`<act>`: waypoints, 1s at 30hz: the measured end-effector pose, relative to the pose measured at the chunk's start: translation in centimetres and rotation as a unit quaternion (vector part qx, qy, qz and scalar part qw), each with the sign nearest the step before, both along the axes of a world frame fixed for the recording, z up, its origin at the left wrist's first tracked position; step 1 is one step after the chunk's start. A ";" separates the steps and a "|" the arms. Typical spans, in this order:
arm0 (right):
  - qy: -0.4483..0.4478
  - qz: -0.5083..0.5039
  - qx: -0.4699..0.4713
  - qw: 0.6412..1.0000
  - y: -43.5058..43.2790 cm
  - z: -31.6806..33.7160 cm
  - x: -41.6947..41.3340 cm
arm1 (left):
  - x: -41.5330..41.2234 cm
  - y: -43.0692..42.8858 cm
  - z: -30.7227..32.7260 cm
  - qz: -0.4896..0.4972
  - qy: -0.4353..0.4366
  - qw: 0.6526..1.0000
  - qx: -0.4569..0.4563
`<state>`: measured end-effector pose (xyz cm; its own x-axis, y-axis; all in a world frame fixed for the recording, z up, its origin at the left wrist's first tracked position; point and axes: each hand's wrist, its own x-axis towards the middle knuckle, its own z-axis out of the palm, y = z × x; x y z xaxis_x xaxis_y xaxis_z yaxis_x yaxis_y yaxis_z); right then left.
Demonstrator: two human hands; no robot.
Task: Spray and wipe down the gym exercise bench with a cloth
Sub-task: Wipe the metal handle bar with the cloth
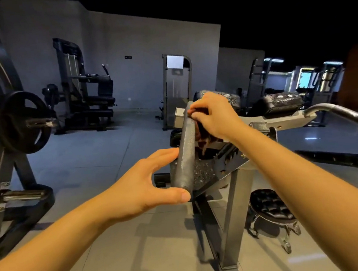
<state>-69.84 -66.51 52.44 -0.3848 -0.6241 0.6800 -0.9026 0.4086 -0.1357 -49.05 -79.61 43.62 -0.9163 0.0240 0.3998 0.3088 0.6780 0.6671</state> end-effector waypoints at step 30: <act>0.039 0.001 0.172 0.984 1.0 2.3 3.6 | 0.4 -0.2 -1.0 0.033 -0.017 0.995 0.088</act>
<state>-66.21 -65.47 54.75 -0.3376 -0.8235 0.4560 -0.9059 0.4158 0.0802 -48.69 -79.79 42.65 -0.9264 -0.1050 0.3616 0.2425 0.5682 0.7864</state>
